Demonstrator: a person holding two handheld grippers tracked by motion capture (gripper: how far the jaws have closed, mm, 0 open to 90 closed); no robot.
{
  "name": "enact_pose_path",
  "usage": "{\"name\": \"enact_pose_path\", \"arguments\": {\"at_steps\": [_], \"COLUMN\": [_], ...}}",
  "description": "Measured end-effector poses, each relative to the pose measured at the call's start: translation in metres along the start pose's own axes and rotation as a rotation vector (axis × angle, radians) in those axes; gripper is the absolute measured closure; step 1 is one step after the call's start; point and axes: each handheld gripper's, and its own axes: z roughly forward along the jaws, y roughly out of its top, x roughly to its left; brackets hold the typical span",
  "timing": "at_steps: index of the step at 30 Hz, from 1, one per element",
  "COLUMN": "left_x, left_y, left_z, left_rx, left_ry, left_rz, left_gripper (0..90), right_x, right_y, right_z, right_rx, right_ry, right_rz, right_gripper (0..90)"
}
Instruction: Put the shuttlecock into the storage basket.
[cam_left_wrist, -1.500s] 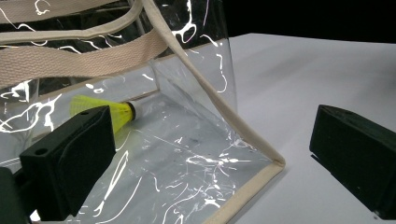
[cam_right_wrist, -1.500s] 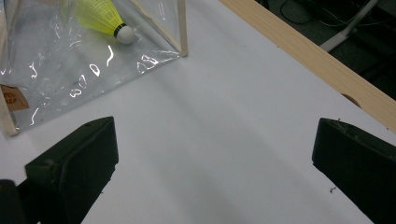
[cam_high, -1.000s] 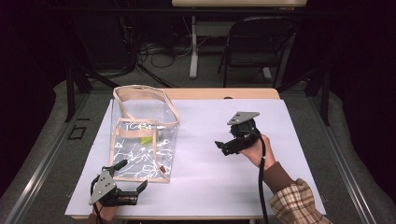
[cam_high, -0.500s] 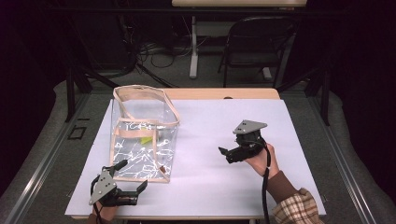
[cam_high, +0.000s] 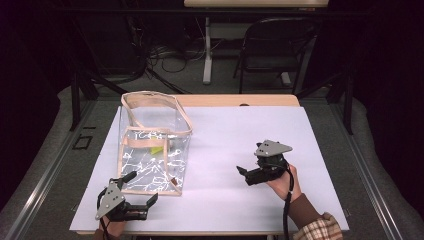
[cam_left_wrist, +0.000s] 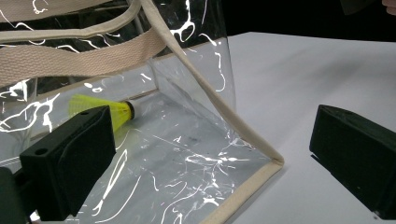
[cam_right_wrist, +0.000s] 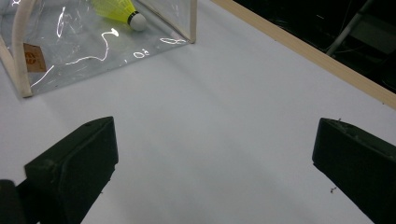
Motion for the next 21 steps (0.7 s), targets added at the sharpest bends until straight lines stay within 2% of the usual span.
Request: {"name": "enact_pose_path", "arguments": {"at_steps": [9,21], "left_x": [0.000,0.000], "left_y": [0.000,0.000], "left_z": [0.000,0.000], "left_rx": [0.001,0.005], "left_ry": [0.000,-0.003], "left_rz": [-0.001,0.004], "left_gripper": [0.0,0.0], "right_x": [0.007,0.015], "right_y": [-0.018,-0.039], "right_z": [-0.005,-0.012], "right_rx": [-0.024,-0.085], "right_ry": [0.012,0.031], "right_rz": [-0.006,-0.018], "right_gripper": [0.0,0.0]}}
